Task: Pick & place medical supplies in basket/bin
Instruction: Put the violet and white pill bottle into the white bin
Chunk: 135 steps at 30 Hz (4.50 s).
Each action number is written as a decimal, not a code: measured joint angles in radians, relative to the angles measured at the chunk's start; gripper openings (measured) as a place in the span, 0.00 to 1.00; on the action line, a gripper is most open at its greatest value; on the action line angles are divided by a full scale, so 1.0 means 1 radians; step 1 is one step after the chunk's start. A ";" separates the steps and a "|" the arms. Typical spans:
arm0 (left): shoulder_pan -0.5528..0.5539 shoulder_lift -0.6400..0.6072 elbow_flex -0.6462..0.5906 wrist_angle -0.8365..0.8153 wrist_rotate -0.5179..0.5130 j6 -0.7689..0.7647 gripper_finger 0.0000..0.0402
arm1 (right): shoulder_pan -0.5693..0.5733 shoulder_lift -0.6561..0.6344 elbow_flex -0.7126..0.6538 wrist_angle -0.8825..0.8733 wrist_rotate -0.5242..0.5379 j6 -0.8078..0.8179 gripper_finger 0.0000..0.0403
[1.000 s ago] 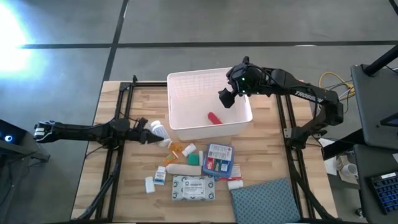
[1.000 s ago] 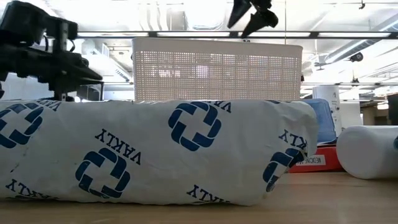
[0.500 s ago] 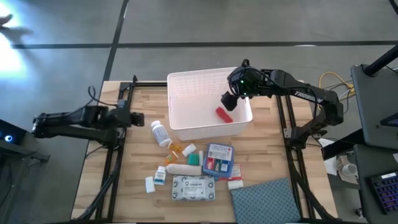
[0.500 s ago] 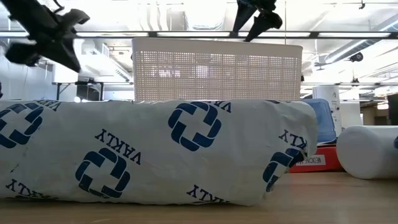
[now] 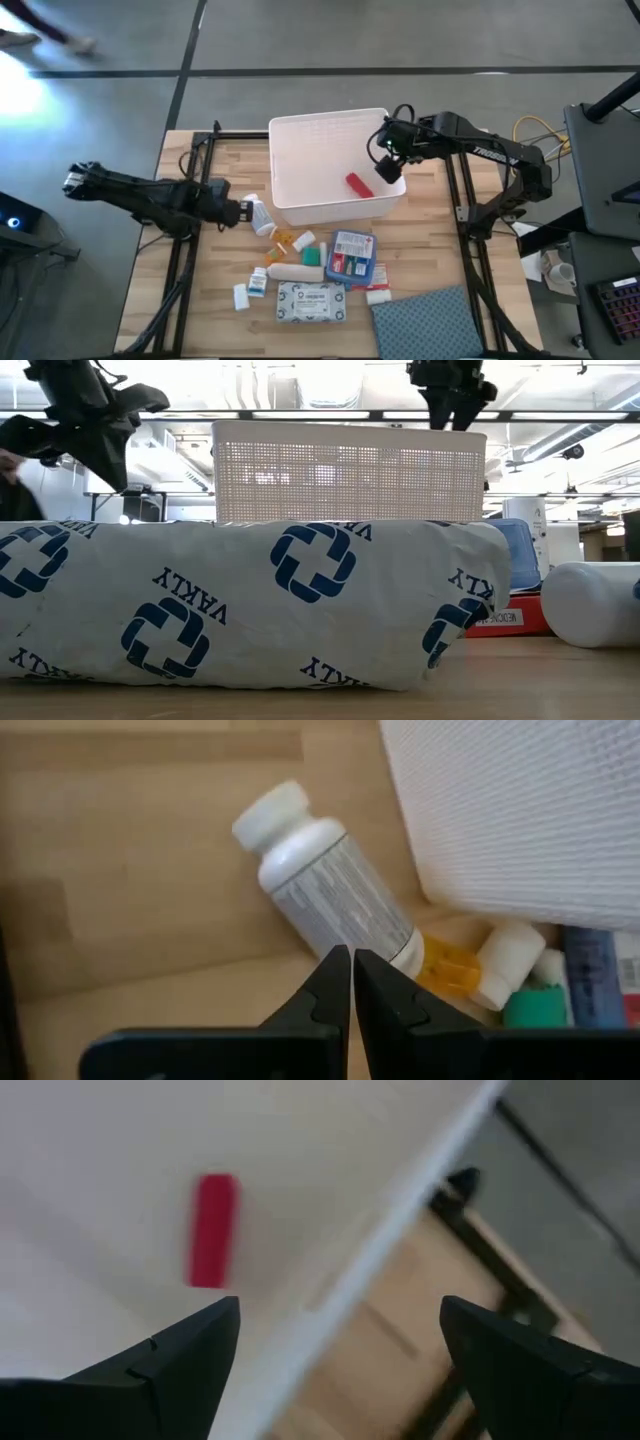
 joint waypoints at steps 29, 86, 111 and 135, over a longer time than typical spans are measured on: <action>-0.061 0.291 -0.013 0.040 -0.116 -0.581 0.71 | -0.044 -0.116 0.000 -0.051 0.241 -0.043 0.85; 0.073 -0.156 -0.452 0.190 0.114 -0.416 0.82 | -0.079 -0.167 -0.184 -0.062 0.236 0.143 0.82; 0.072 0.150 -0.026 0.092 -0.060 -0.153 0.63 | -0.084 -0.191 -0.212 -0.052 0.240 0.036 0.82; 0.414 0.560 0.591 0.593 -0.103 1.108 0.63 | -0.076 -0.224 -0.212 0.067 0.190 0.124 0.82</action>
